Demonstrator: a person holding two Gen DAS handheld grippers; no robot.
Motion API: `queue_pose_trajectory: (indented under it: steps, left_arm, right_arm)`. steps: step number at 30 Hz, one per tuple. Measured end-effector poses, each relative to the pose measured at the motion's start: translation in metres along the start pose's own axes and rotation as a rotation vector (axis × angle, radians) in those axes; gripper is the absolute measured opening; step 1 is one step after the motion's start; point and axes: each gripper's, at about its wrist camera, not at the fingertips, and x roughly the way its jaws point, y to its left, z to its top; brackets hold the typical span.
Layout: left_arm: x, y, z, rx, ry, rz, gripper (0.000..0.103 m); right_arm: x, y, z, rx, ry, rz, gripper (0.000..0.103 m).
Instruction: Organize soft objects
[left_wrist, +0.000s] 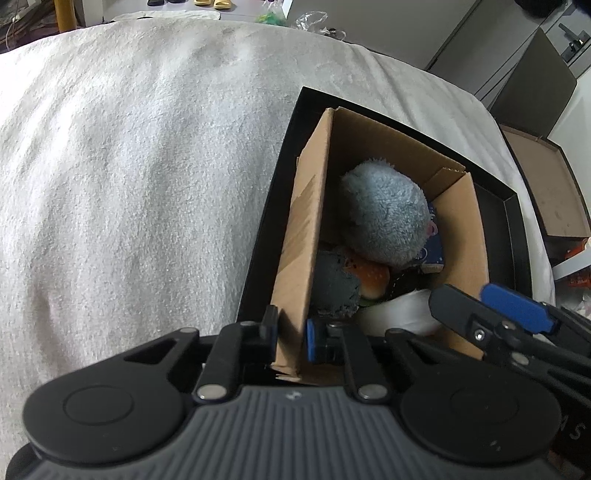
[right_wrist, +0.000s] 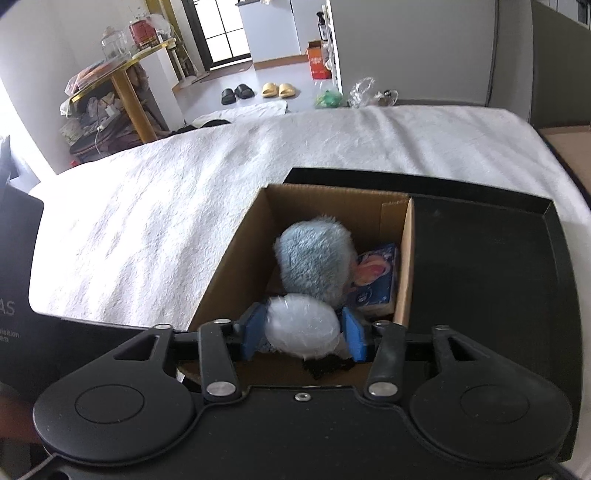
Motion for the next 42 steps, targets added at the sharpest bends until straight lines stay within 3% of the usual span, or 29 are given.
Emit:
queue_pose_trajectory:
  steps: [11,15,18,20,29,31,42]
  left_arm:
    - [-0.01,-0.005,0.003,0.019,-0.015,0.039,0.016]
    - [-0.024,-0.011,0.004,0.029,-0.023,0.041,0.017]
    - [-0.035,-0.016,0.005,0.036,-0.033,0.038,0.028]
    - [-0.043,-0.02,0.003,0.045,-0.044,0.036,0.042]
    - [-0.079,-0.035,-0.008,0.066,-0.075,0.042,0.066]
    - [-0.087,-0.039,-0.011,0.071,-0.085,0.037,0.075]
    - [-0.13,-0.067,-0.028,0.128,-0.129,0.049,0.088]
  right_arm:
    - [-0.025,-0.023,-0.003,0.058,-0.04,-0.069,0.058]
    - [-0.036,-0.033,-0.007,0.084,-0.052,-0.091,0.064]
    - [-0.044,-0.039,-0.008,0.107,-0.059,-0.103,0.068]
    - [-0.05,-0.041,-0.009,0.114,-0.064,-0.105,0.069]
    - [-0.078,-0.055,-0.016,0.154,-0.087,-0.093,0.078]
    - [-0.085,-0.057,-0.018,0.168,-0.089,-0.093,0.084]
    - [-0.122,-0.074,-0.027,0.207,-0.113,-0.097,0.103]
